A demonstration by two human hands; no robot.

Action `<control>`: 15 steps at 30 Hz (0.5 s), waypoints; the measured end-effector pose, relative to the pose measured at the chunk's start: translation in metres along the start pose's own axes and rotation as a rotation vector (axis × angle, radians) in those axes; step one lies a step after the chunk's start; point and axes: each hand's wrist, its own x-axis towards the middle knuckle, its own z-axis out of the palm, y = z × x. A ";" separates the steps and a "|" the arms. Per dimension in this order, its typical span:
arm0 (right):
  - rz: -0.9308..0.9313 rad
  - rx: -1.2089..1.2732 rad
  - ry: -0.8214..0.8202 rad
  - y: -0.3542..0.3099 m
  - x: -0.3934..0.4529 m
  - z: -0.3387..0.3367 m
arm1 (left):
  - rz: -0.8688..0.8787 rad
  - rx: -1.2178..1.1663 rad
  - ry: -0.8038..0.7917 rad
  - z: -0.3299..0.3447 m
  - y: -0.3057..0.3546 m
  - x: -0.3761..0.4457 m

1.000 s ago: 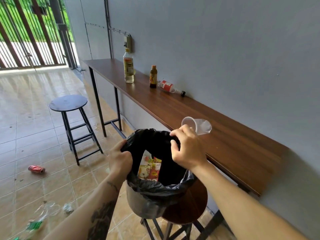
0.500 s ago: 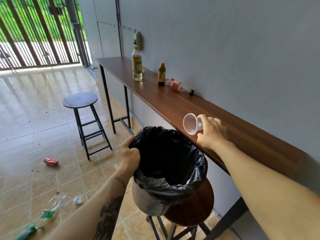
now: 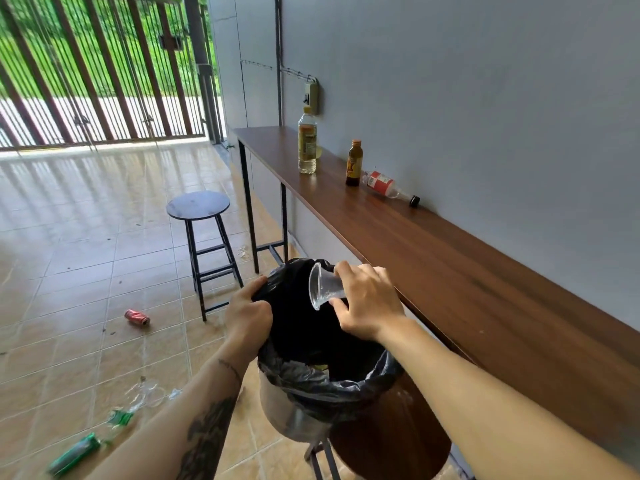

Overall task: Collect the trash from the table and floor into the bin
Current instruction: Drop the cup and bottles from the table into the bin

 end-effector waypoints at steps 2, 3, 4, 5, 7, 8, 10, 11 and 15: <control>-0.022 -0.003 -0.080 -0.020 0.009 0.012 | -0.008 -0.017 0.043 -0.013 -0.003 0.011; -0.031 -0.006 -0.127 -0.030 0.015 0.018 | -0.010 -0.029 0.060 -0.019 -0.002 0.015; -0.042 -0.006 -0.168 -0.038 0.021 0.024 | -0.010 -0.039 0.075 -0.026 0.000 0.019; -0.053 -0.006 -0.199 -0.046 0.028 0.030 | -0.009 -0.040 0.089 -0.034 0.000 0.025; -0.069 0.000 -0.220 -0.059 0.046 0.040 | -0.003 -0.051 0.116 -0.051 -0.002 0.041; -0.074 0.004 -0.214 -0.065 0.056 0.045 | -0.001 -0.055 0.117 -0.061 -0.003 0.052; -0.072 0.011 -0.188 -0.076 0.080 0.053 | 0.004 -0.053 0.099 -0.078 -0.004 0.075; -0.062 0.017 -0.175 -0.082 0.094 0.056 | 0.008 -0.045 0.083 -0.087 -0.001 0.088; -0.012 0.013 -0.166 -0.099 0.149 0.067 | 0.026 -0.037 0.034 -0.118 0.002 0.147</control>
